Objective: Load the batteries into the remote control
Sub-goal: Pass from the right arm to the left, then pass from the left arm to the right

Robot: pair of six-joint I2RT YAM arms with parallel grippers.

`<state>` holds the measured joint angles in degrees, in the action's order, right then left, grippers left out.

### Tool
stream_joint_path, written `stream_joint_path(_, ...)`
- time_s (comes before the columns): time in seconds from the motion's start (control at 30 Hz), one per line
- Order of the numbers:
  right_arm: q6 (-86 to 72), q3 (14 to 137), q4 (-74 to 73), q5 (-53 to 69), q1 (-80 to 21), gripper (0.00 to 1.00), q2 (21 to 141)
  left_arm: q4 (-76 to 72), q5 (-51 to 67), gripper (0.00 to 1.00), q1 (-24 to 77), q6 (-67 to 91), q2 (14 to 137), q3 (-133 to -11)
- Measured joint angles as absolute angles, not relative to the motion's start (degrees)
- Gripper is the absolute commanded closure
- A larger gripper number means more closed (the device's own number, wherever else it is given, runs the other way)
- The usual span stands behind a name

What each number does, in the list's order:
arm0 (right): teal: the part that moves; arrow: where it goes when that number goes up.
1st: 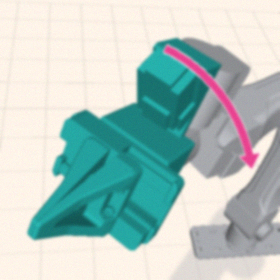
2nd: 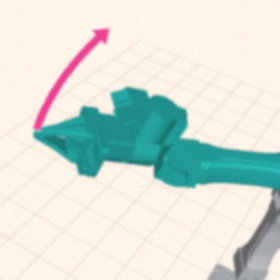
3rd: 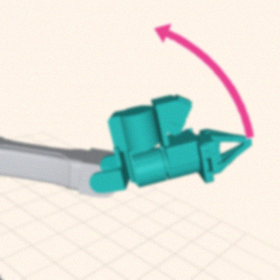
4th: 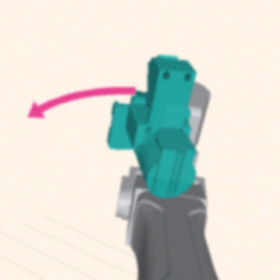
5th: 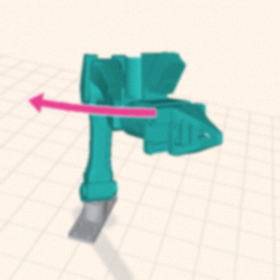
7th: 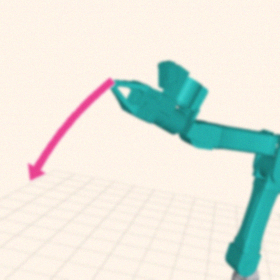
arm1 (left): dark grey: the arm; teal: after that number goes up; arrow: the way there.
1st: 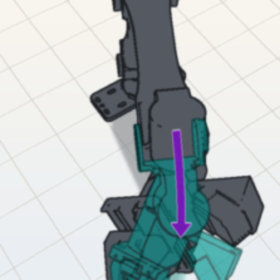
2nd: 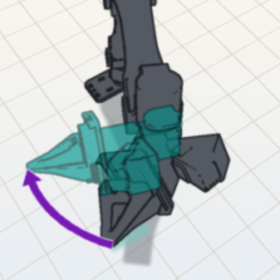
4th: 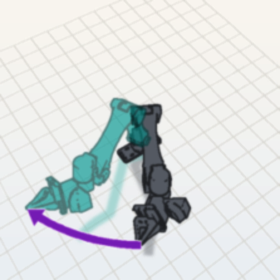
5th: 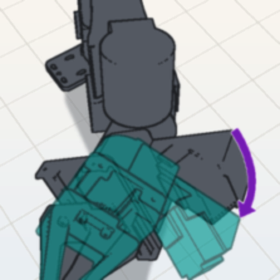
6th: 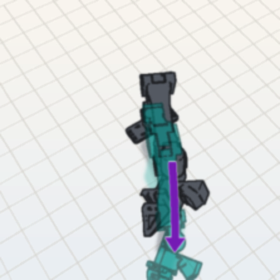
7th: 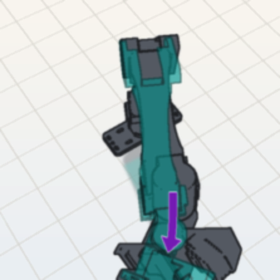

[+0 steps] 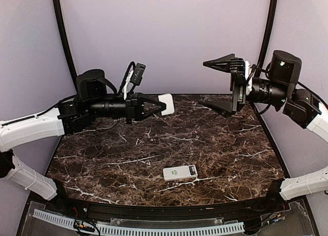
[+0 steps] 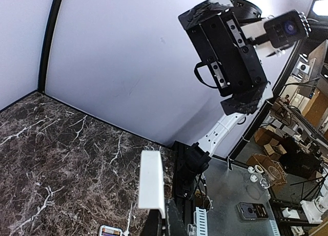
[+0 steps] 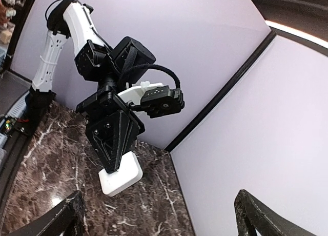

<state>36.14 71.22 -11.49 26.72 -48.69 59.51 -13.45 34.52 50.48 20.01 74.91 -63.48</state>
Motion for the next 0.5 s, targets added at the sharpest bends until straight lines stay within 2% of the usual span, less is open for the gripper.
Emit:
stream_joint_path(0.23, 54.13, 71.40, -10.76, 18.98, -54.35, 0.01, 67.64, -10.09, 34.35, 1.00, 50.09, 20.62, 74.91, -65.41)
stream_joint_path(0.5, 59.00, 74.65, -14.44, 16.62, -55.51, 0.04, 72.95, -8.25, 34.22, 1.00, 50.02, 20.60, 74.91, -66.08)
